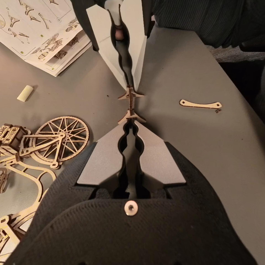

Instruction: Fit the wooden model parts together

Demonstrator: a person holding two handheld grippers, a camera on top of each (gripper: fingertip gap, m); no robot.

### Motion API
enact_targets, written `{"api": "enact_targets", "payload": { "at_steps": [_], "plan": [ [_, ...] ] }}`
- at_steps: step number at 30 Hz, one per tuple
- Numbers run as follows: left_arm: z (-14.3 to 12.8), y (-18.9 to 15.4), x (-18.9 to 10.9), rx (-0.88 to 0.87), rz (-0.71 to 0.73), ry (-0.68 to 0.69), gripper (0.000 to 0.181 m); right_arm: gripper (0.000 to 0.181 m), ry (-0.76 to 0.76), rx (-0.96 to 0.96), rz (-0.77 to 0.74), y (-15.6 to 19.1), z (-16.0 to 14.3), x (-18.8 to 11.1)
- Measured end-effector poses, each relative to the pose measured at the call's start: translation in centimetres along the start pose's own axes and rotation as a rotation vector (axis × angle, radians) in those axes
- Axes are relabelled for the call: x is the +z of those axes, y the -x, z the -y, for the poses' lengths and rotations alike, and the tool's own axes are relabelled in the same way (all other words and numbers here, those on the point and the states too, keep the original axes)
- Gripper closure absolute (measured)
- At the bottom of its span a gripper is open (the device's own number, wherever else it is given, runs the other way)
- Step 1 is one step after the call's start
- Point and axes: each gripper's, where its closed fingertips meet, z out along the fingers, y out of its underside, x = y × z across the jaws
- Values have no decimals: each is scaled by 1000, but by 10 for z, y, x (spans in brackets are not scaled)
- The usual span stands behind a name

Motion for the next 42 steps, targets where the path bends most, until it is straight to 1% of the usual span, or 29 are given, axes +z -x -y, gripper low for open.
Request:
{"api": "enact_targets", "payload": {
  "at_steps": [2, 7, 9, 11, 12, 13, 15, 18, 21, 24, 28, 34, 38, 42],
  "plan": [
    [-1, -1, 1, -2, -8, 9, 173, 180, 1, -4, 3, 1, 0, 0],
    [-1, -4, -4, -12, -36, -6, 146, 181, 13, -6, 9, 2, -2, 1],
    [4, 1, -13, -30, -7, -70, 135, 181, 16, -6, 10, 2, -2, 1],
    [20, 6, -21, -42, 28, -176, 123, 181, 19, -6, 13, 2, -3, 1],
    [27, 6, -21, -43, 35, -202, 117, 181, 20, -5, 15, 2, -3, 1],
    [31, 5, -17, -32, 26, -192, 112, 181, 20, -3, 16, 2, -3, 1],
    [33, 1, -2, -5, 2, -126, 106, 181, 20, 0, 21, 3, -3, 0],
    [34, -4, 16, 30, -45, -60, 109, 181, 20, -1, 24, 3, -4, 0],
    [34, -6, 26, 39, -98, -14, 115, 181, 21, 0, 27, 3, -4, 0],
    [34, -7, 31, 43, -148, 18, 124, 181, 20, 3, 30, 3, -4, 0],
    [29, -5, 37, 56, -169, 71, 134, 181, 20, 6, 34, 3, -4, -1],
    [29, -8, 39, 70, -204, 78, 151, 181, 22, 10, 40, 4, -5, -1],
    [28, -9, 39, 71, -206, 84, 152, 181, 21, 16, 46, 4, -5, -1],
    [27, -5, 38, 59, -177, 100, 142, 181, 23, 16, 48, 4, -5, -1]
  ]
}}
